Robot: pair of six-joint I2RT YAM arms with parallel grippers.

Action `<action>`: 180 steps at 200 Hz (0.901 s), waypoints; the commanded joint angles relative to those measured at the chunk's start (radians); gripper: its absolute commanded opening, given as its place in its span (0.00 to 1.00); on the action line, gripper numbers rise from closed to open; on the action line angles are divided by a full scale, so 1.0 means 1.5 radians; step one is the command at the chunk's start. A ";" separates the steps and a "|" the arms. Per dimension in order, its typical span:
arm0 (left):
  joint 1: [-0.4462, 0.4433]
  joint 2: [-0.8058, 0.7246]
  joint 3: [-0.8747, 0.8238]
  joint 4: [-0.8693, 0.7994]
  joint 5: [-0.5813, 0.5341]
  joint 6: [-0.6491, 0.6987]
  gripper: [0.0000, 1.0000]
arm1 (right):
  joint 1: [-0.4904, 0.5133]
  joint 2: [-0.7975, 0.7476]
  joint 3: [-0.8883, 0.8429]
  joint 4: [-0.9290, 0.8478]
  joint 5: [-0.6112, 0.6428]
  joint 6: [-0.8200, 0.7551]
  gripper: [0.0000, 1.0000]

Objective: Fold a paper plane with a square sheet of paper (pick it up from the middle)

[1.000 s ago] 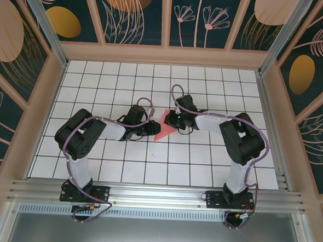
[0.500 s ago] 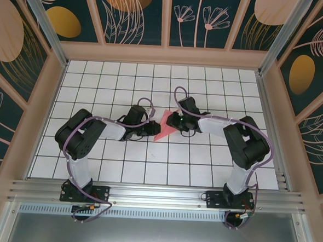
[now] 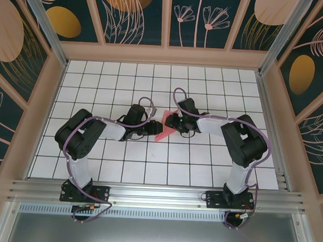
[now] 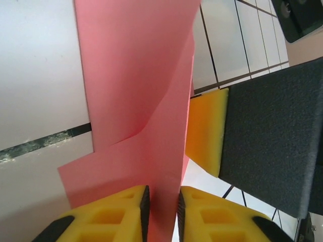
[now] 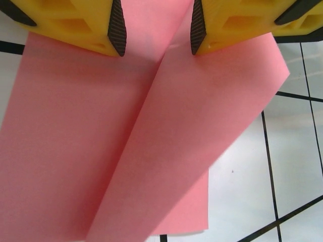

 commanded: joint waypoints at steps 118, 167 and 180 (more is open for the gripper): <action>-0.061 -0.129 -0.075 -0.042 -0.250 0.029 0.38 | 0.003 0.044 0.023 -0.046 0.022 0.048 0.44; -0.081 -0.115 -0.055 -0.073 -0.247 0.037 0.31 | 0.003 0.047 0.023 -0.046 0.020 0.050 0.44; -0.082 -0.111 -0.052 -0.075 -0.246 0.038 0.29 | 0.004 0.048 0.023 -0.046 0.020 0.050 0.44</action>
